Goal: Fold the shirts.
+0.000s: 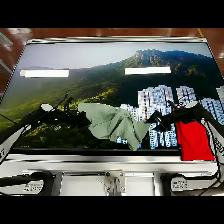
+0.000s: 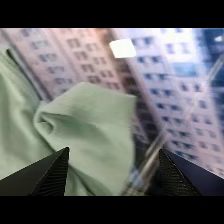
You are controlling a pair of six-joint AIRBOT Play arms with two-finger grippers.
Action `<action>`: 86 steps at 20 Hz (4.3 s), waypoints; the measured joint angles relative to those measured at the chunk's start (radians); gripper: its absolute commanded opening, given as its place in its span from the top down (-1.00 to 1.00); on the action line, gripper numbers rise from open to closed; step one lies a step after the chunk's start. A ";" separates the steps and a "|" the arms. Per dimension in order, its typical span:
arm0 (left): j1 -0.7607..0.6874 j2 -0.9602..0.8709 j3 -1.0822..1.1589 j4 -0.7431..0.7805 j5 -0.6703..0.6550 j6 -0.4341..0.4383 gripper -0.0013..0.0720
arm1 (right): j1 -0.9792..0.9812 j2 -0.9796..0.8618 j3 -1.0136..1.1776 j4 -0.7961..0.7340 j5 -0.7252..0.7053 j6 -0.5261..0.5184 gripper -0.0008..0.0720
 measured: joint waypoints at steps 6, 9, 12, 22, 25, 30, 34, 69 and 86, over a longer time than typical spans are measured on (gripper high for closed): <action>0.003 0.046 0.010 0.003 -0.007 0.036 0.87 | 0.052 -0.032 0.006 0.076 -0.100 -0.019 0.82; 0.018 0.100 0.076 0.077 -0.008 0.038 0.87 | 0.054 0.010 0.063 0.101 -0.062 -0.066 0.82; 0.044 0.204 0.232 0.212 -0.014 0.009 0.87 | 0.049 0.123 0.191 0.109 -0.025 -0.150 0.82; 0.133 0.521 0.964 0.420 0.029 -0.013 0.87 | 0.047 0.621 0.735 0.093 -0.210 -0.236 0.82; 0.137 0.589 1.036 0.511 0.024 -0.034 0.87 | 0.047 0.726 0.792 0.006 -0.228 -0.187 0.82; 0.140 0.635 1.070 0.756 -0.036 -0.104 0.87 | 0.047 0.816 0.819 -0.209 -0.049 -0.066 0.82; 0.140 0.577 1.075 0.884 0.002 -0.127 0.87 | 0.047 0.776 0.822 -0.284 0.232 0.035 0.82; 0.237 0.080 0.706 0.661 -0.596 -0.325 -0.90 | 0.176 0.137 0.358 -0.394 0.103 0.070 0.82; 0.222 0.204 -0.310 0.090 0.047 -0.137 -0.82 | 0.176 0.137 0.358 -0.407 0.038 0.059 0.82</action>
